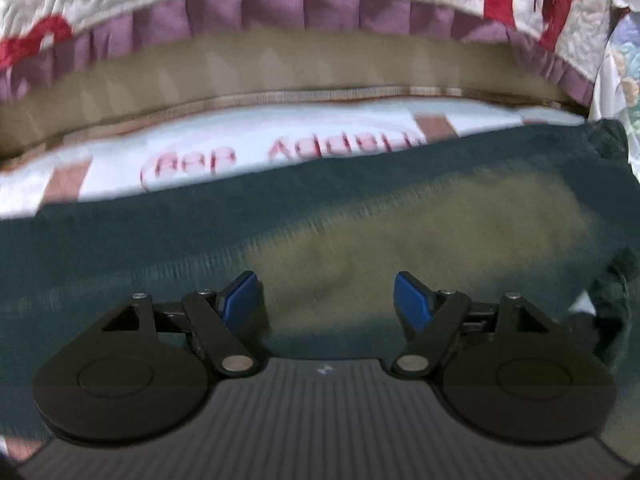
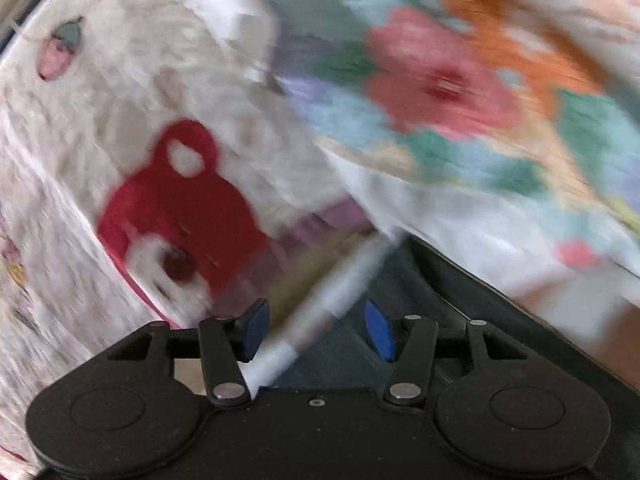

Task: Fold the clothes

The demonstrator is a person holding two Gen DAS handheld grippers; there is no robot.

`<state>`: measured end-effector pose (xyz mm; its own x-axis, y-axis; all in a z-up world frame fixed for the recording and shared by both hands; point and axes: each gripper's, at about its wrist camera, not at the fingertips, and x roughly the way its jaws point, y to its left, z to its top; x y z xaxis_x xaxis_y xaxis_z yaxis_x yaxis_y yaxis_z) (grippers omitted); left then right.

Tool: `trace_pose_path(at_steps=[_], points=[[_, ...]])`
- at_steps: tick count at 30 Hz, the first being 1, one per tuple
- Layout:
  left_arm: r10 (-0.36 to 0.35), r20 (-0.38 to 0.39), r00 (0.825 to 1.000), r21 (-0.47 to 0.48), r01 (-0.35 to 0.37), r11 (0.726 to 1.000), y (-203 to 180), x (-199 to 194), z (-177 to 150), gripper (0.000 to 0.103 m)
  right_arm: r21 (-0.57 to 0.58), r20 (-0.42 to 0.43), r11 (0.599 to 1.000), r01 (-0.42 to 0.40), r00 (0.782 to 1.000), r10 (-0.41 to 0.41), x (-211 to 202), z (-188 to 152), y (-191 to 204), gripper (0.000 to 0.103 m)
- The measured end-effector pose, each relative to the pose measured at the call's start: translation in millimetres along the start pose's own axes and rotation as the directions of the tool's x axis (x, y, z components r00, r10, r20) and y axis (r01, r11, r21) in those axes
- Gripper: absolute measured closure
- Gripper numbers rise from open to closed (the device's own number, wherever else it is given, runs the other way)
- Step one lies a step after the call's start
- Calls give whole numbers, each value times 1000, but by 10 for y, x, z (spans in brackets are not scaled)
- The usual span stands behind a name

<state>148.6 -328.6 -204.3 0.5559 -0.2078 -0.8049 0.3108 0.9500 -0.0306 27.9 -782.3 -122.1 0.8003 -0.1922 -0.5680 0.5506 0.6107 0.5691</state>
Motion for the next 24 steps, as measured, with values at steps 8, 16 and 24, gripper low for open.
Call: trace_pose_path(at_steps=[8, 16, 24], points=[[-32, 63, 997, 21, 31, 999, -355, -352, -282, 28, 132, 34, 940, 315, 946, -322, -961, -687, -1045, 39], [-169, 152, 974, 74, 159, 984, -837, -677, -336, 28, 344, 97, 906, 245, 951, -294, -1420, -1045, -1362, 40], [-205, 123, 971, 139, 187, 972, -1169, -675, -488, 28, 469, -15, 825, 316, 937, -350, -1415, -1099, -1684, 37]])
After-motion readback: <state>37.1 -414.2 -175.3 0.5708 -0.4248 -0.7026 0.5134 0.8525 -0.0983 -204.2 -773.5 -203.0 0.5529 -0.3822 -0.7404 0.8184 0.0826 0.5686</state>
